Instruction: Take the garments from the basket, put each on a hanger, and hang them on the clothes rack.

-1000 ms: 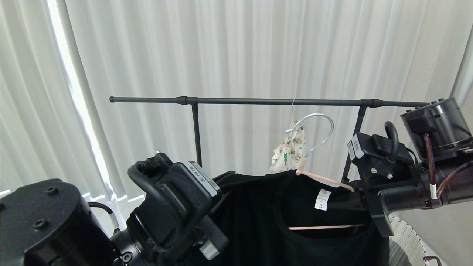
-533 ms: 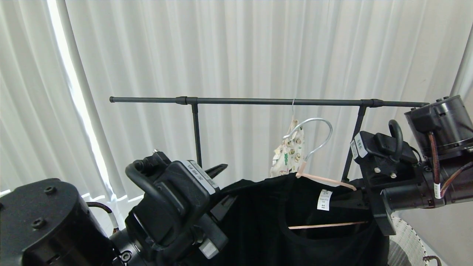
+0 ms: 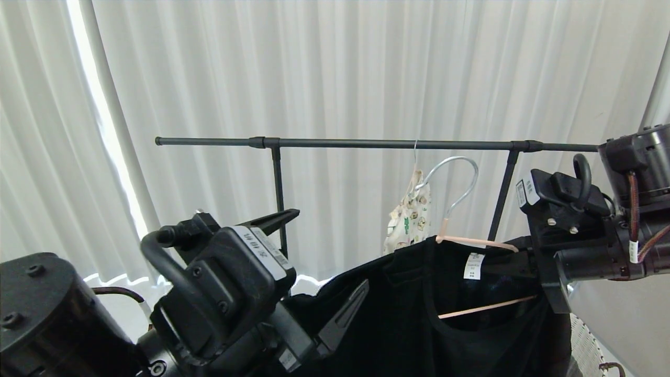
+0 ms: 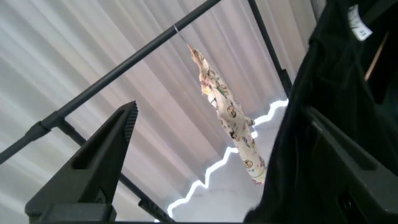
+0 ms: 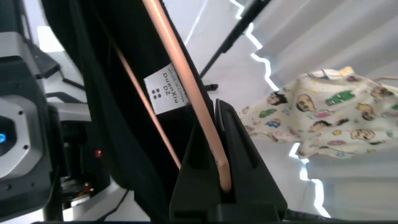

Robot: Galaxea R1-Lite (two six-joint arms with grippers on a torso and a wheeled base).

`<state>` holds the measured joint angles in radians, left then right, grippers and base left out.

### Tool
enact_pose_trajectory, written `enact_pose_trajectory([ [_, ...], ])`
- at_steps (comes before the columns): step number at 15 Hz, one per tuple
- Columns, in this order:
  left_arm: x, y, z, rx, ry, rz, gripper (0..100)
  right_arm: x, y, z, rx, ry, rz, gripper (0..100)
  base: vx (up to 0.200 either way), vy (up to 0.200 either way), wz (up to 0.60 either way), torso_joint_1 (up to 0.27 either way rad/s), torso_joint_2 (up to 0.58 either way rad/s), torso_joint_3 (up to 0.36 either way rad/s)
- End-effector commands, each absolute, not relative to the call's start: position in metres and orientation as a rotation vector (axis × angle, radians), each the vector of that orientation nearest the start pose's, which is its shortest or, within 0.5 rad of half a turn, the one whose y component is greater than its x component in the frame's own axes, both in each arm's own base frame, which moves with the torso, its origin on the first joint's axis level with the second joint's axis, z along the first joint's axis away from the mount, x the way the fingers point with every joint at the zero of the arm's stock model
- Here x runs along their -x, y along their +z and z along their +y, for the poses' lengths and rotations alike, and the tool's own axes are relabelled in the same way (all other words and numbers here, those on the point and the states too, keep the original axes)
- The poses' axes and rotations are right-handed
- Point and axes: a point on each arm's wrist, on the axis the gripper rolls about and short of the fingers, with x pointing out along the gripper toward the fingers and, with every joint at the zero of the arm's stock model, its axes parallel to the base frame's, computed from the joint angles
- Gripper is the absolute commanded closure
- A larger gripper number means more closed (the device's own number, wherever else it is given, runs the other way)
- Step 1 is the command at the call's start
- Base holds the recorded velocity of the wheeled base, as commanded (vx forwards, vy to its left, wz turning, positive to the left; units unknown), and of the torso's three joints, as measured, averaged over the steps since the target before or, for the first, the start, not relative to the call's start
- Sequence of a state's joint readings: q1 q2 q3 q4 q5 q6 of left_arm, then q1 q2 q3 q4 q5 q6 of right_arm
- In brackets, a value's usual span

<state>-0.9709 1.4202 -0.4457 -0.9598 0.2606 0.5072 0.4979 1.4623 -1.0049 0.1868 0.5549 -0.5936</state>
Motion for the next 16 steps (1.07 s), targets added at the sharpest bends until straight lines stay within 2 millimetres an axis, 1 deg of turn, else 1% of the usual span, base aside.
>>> enact_pose_trajectory([
  [1, -0.121, 0.198, -0.168, -0.481, -0.730, -0.199, 0, -0.205, 0.230, 0.118, 0.499, 1.159, 0.351, 100, 0.000, 0.000, 0.00, 0.000, 0.00, 0.000],
  [5, -0.117, 0.195, -0.163, -0.487, -0.754, -0.199, 0, -0.210, 0.229, 0.112, 0.499, 1.129, 0.359, 100, 0.000, 0.000, 0.00, 0.000, 0.00, 0.000],
  [6, -0.115, 0.192, -0.161, -0.493, -0.762, -0.194, 0, -0.212, 0.229, 0.108, 0.496, 1.112, 0.362, 100, 0.000, 0.000, 0.00, 0.000, 0.00, 0.000],
  [7, -0.114, 0.185, -0.156, -0.505, -0.760, -0.170, 0, -0.215, 0.229, 0.102, 0.494, 1.084, 0.364, 100, 0.000, 0.000, 0.00, 0.000, 0.00, 0.000],
  [8, -0.114, 0.185, -0.156, -0.505, -0.760, -0.170, 0, -0.215, 0.229, 0.102, 0.494, 1.084, 0.364, 100, 0.000, 0.000, 0.00, 0.000, 0.00, 0.000],
  [9, -0.113, 0.174, -0.146, -0.504, -0.746, -0.124, 0, -0.220, 0.229, 0.089, 0.510, 1.042, 0.355, 100, 0.000, 0.000, 0.00, 0.000, 0.00, 0.000],
  [10, -0.112, 0.170, -0.143, -0.490, -0.759, -0.103, 0, -0.221, 0.229, 0.085, 0.507, 1.028, 0.357, 100, 0.000, 0.000, 0.00, 0.000, 0.00, 0.000],
  [12, -0.110, 0.160, -0.140, -0.469, -0.765, -0.053, 0, -0.221, 0.230, 0.084, 0.508, 1.025, 0.353, 100, 0.000, 0.000, 0.00, 0.000, 0.00, 0.000],
  [13, -0.109, 0.151, -0.135, -0.456, -0.755, -0.001, 0, -0.221, 0.230, 0.084, 0.507, 1.026, 0.353, 100, 0.000, 0.000, 0.00, 0.000, 0.00, 0.000],
  [16, -0.112, 0.121, -0.108, -0.397, -0.682, 0.173, 0, -0.216, 0.236, 0.083, 0.499, 1.049, 0.315, 100, 0.000, 0.000, 0.00, 0.000, 0.00, 0.000],
])
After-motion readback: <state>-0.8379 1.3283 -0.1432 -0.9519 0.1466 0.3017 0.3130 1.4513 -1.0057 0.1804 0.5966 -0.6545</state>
